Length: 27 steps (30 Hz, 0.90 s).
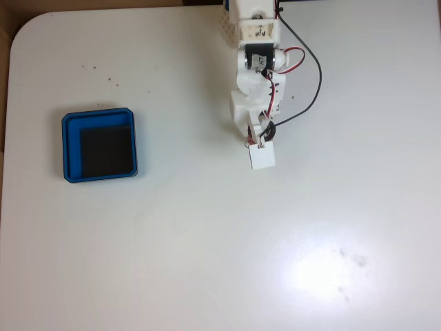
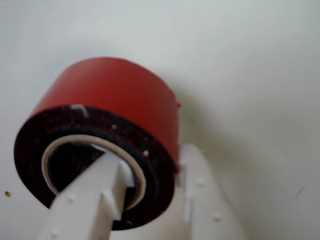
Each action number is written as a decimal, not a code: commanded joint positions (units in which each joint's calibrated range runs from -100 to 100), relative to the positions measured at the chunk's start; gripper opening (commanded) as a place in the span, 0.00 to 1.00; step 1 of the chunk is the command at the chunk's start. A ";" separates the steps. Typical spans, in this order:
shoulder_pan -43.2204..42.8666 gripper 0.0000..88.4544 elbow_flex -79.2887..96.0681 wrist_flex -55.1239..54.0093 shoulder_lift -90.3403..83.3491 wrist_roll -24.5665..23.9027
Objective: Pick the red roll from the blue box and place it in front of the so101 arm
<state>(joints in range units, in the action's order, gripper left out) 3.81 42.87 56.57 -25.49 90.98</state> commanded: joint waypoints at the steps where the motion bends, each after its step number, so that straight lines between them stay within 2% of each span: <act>1: 0.15 0.01 2.41 -1.12 -3.94 -0.01; 6: 0.05 0.01 6.91 -1.87 -4.28 -0.10; 27: 0.24 0.03 7.00 -2.77 -4.11 -0.10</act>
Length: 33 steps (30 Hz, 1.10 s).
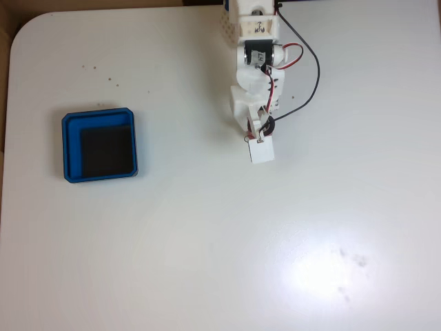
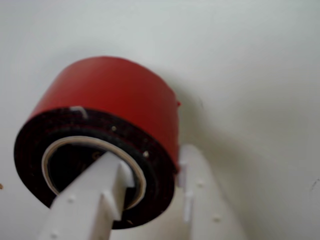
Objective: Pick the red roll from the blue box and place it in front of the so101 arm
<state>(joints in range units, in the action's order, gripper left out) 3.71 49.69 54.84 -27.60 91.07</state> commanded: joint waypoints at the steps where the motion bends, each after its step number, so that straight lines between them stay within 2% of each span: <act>1: 0.34 0.04 0.18 -1.05 -1.99 -0.18; 7: 0.73 0.12 0.18 -0.97 -2.08 -0.18; 14: 0.73 0.13 0.18 -0.97 -3.67 0.26; 23: 0.64 0.13 2.34 -0.97 -24.99 0.26; 33: 0.15 0.13 17.16 -1.13 -49.07 -0.27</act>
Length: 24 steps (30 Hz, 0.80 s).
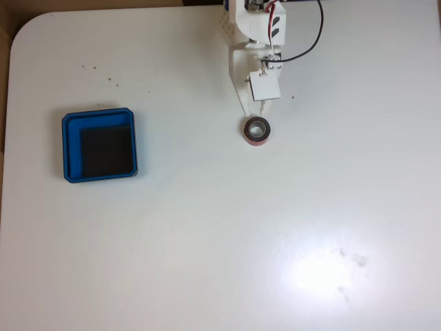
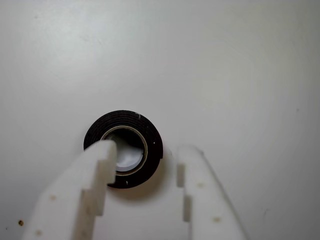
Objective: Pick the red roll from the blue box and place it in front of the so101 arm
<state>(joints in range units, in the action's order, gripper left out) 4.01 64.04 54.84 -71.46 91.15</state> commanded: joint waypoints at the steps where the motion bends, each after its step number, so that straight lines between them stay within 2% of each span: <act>1: -0.15 0.13 3.98 -1.13 -6.71 -0.35; 6: -0.15 0.13 9.37 -3.28 -13.57 -0.35; 19: -0.54 0.13 33.36 -22.01 -25.78 0.09; 24: -2.20 0.13 35.96 -23.24 -27.11 -0.26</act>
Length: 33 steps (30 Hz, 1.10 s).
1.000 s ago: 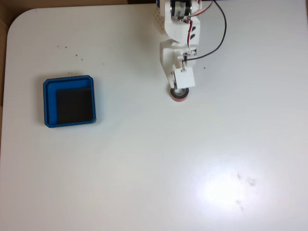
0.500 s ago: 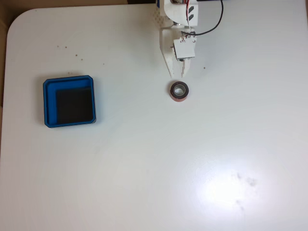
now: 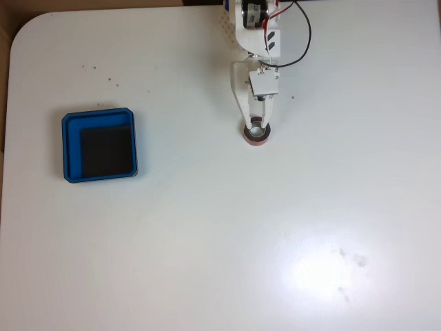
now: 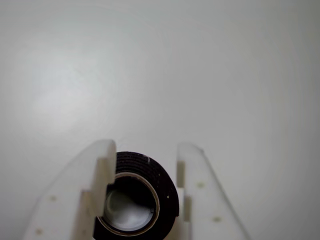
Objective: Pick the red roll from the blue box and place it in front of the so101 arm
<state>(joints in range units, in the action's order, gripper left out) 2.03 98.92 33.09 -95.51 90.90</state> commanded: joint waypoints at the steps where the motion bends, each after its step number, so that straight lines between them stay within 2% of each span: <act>1: -0.22 0.13 1.08 -1.49 -3.07 -0.01; 16: -0.22 0.12 1.08 -0.91 -3.07 0.16; 23: -0.12 0.02 1.08 -0.91 -3.07 0.08; 33: 0.07 0.01 0.99 -0.83 -2.98 0.25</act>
<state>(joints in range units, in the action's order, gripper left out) 2.13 99.10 32.76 -95.51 91.07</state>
